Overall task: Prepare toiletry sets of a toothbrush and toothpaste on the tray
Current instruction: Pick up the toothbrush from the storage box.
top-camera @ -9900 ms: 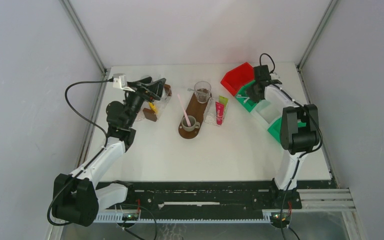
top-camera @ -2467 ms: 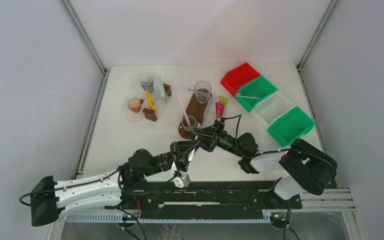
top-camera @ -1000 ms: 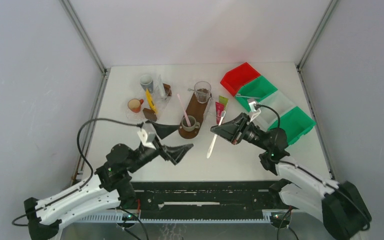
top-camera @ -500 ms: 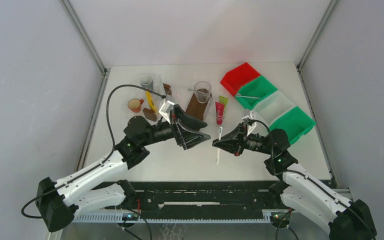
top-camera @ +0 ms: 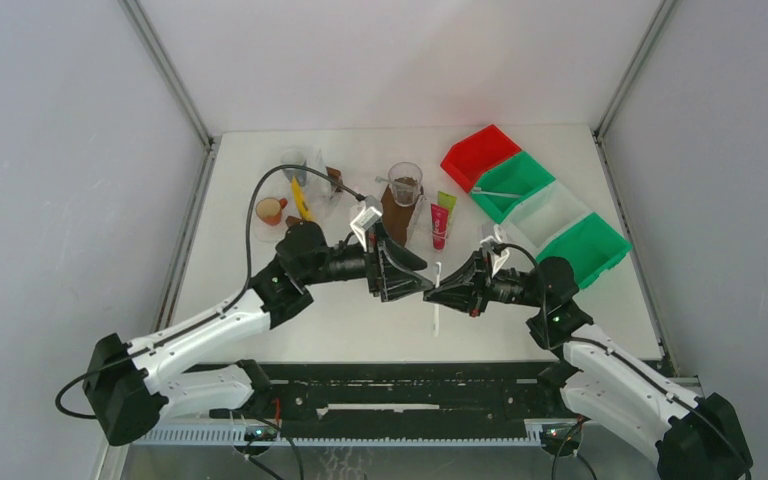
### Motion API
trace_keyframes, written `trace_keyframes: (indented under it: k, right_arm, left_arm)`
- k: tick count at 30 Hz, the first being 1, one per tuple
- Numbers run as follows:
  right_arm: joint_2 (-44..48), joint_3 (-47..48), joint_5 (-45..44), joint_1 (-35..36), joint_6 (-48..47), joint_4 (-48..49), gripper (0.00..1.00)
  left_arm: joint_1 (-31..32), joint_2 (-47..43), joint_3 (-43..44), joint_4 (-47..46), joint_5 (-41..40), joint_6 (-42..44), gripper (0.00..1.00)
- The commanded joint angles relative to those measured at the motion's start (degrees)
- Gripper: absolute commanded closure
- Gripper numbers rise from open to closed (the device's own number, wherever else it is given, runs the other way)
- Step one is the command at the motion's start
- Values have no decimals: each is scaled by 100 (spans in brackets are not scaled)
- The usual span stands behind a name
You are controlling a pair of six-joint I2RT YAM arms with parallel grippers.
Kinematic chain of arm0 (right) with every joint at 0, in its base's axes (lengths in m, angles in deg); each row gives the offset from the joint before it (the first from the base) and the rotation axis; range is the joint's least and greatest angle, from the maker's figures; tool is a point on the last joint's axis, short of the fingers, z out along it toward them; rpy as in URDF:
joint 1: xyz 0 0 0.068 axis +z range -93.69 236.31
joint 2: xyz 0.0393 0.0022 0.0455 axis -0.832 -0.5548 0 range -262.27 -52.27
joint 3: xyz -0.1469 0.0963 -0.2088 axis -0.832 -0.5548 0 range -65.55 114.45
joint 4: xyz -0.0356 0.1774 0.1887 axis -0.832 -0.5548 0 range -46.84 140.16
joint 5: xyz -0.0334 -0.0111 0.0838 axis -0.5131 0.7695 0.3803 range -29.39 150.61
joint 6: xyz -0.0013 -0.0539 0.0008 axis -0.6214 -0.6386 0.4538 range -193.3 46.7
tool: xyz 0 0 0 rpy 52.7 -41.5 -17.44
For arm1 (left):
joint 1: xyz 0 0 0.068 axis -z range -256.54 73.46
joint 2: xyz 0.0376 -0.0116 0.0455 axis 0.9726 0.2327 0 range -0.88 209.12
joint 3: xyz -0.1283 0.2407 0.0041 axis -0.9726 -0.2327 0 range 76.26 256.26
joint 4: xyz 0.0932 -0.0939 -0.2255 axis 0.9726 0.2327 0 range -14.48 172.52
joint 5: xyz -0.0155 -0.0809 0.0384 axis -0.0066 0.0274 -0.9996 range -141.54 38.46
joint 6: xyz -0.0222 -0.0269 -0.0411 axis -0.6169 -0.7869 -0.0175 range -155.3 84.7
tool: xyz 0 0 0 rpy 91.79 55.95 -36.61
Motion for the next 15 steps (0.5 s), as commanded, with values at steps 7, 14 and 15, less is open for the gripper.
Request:
trace_keyframes:
  k: [7,14,15]
  right_arm:
    - [-91,239,250,105,105,530,100]
    - [-152,286,265,178,36,444,100]
    - [-148,285,267,180,36,437,100]
  left_arm:
    - [265,441,533,-92,205,350,52]
    - [308,553,593,-324,262,270,78]
    - [315,549,586,-352,275,261,79]
